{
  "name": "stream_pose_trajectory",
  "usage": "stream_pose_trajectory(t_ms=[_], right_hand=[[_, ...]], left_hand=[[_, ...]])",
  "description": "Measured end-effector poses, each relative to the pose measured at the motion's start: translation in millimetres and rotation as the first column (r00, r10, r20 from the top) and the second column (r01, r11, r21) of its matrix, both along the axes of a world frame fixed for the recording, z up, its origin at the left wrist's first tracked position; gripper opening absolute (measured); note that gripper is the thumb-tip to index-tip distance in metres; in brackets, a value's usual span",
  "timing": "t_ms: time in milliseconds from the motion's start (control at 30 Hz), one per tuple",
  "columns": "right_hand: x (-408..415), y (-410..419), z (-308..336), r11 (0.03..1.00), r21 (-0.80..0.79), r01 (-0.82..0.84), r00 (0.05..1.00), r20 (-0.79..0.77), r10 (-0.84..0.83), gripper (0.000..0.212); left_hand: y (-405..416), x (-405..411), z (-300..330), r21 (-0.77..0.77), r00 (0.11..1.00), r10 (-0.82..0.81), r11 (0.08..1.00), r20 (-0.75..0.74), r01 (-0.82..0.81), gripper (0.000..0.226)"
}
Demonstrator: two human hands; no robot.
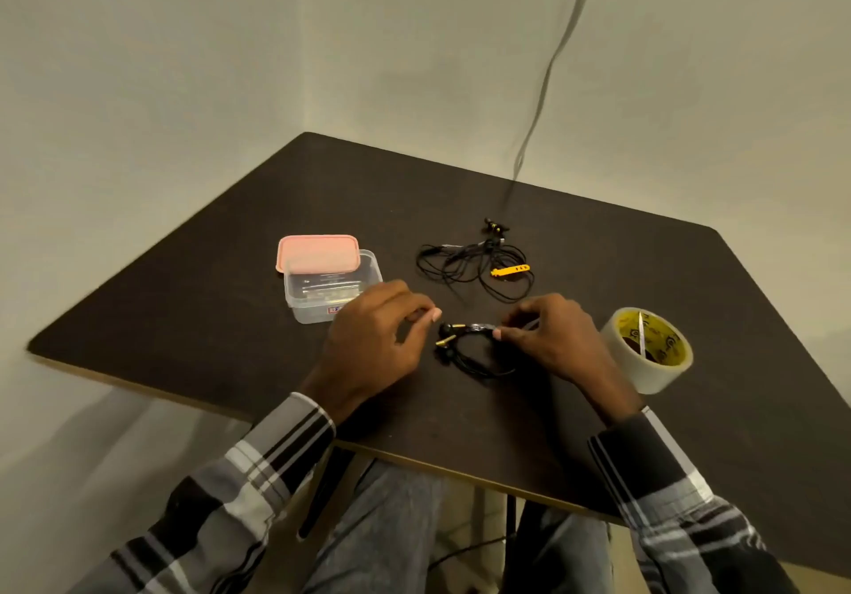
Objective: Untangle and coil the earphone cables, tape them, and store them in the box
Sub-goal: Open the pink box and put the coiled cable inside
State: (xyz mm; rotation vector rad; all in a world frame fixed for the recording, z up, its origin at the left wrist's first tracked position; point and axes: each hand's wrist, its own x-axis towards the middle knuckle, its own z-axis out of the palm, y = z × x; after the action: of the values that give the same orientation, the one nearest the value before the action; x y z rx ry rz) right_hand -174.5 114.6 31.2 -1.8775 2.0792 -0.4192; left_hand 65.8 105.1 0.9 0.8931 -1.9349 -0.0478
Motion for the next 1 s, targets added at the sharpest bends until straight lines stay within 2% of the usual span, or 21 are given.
stream_pose_trajectory(t_ms=[67,133,200,333,433,533,733,867,1000], right_hand=[[-1.2,6.2,-2.2,1.0,0.0,-0.002,1.0,0.012,0.002,0.019],[-1.1,9.9,-2.1,1.0,-0.024,-0.001,1.0,0.029,0.001,0.019],[0.5,11.8,-3.3,1.0,-0.031,-0.001,0.998,0.06,0.003,0.021],[5.9,16.5,-9.6,0.995,-0.083,0.049,0.989,0.143,-0.036,0.018],[9.6,19.1,-12.7,0.981,-0.168,0.094,0.973,0.226,-0.054,0.014],[14.9,16.2,-10.1,0.955,-0.273,0.112,0.958,0.285,-0.031,0.013],[40.2,-2.4,26.7,0.885,-0.462,0.057,0.882,0.438,0.171,0.01],[73.9,-26.1,52.2,0.843,-0.538,0.002,0.855,0.438,0.278,0.009],[112.6,-57.1,54.2,0.833,-0.55,-0.069,0.841,0.416,0.345,0.009]], left_hand=[[-2.2,-15.7,4.1,0.278,0.999,0.022,0.96,0.044,-0.033,0.017],[-6.8,-27.7,5.7,0.514,0.993,0.057,0.851,0.104,-0.103,0.031],[-10.1,-35.7,6.5,0.595,0.986,0.058,0.791,0.159,-0.142,0.036],[-12.7,-40.6,12.5,0.607,0.968,0.018,0.776,0.249,-0.171,0.02],[-12.1,-39.9,15.1,0.623,0.968,0.001,0.765,0.252,-0.163,0.006],[-12.7,-35.7,18.9,0.64,0.977,0.016,0.753,0.214,-0.152,0.012],[-12.7,-7.4,56.4,0.551,0.984,0.158,0.816,0.078,-0.175,0.004],[-20.0,25.0,82.7,0.481,0.962,0.273,0.841,0.019,-0.248,0.005],[-30.8,55.7,86.1,0.497,0.921,0.389,0.803,-0.017,-0.329,0.007]])
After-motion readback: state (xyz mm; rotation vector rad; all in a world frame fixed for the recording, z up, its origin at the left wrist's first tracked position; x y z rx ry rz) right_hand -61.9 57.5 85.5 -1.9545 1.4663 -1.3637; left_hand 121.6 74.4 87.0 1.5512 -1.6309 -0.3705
